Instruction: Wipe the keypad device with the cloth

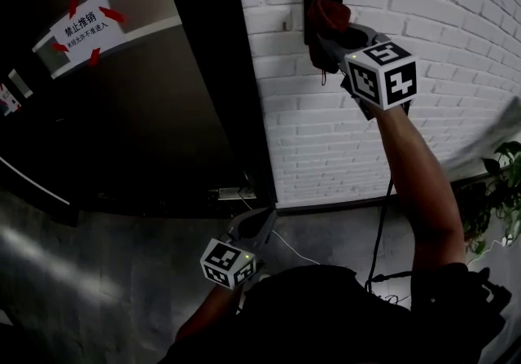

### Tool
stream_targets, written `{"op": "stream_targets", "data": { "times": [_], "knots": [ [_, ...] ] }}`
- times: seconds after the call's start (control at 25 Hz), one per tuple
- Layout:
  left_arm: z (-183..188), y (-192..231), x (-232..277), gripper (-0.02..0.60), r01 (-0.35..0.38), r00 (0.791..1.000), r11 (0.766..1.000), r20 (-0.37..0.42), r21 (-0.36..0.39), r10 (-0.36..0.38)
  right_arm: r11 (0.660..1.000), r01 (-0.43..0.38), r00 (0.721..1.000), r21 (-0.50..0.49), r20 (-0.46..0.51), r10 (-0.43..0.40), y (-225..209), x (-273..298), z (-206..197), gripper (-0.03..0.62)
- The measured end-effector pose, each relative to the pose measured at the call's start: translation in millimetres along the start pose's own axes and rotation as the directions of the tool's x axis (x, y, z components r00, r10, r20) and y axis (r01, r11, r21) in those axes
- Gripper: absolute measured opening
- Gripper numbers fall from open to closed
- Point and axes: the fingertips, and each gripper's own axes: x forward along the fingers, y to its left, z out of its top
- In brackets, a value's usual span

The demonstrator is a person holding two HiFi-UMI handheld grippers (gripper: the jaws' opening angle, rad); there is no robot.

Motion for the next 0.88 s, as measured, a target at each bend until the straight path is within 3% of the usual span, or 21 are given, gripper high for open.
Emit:
{"op": "stream_targets", "data": {
  "times": [0.88],
  "knots": [
    [1,-3,-5,0.017,0.008,1.0,1.0,-0.001,-0.001,-0.008,0.994,-0.024,0.994,0.105,-0.107,0.036,20,5,-71,0.069]
  ]
}}
